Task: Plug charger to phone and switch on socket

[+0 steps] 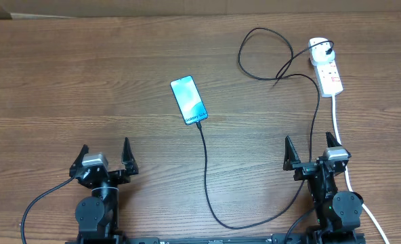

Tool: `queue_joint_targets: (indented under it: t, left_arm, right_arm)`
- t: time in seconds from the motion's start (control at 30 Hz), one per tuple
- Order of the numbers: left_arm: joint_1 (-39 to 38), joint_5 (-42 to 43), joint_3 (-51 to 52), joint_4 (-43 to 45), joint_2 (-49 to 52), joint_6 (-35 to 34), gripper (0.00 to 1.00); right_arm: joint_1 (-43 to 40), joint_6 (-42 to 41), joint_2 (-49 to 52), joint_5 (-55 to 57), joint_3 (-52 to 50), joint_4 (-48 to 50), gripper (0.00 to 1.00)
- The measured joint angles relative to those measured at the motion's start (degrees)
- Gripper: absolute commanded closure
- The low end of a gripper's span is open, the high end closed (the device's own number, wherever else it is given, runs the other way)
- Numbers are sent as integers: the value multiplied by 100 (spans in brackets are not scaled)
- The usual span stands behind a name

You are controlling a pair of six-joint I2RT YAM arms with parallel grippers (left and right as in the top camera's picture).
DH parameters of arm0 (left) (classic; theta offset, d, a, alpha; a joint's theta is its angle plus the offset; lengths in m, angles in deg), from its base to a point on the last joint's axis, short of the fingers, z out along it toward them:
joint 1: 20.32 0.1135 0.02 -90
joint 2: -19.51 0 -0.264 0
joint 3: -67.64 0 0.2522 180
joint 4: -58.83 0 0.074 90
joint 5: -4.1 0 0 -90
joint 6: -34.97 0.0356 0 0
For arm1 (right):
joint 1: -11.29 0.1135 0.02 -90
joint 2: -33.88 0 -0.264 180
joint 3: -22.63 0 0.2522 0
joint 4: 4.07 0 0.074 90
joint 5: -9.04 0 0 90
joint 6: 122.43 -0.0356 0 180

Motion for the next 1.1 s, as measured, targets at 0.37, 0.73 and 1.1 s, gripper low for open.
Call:
queue_joint_targets:
  t: [0.37,0.73,1.1]
  left_arm:
    - [0,-15,0,-9,-2,538,0]
    - [0,4,0,-11,-2,605,0]
    - [0,2,0,-11,-2,772,0]
  right_arm:
    - [0,-2,0,0,0,0,0]
    - [0,0,0,-2,0,-2,0]
    - [0,-2,0,0,0,0,0]
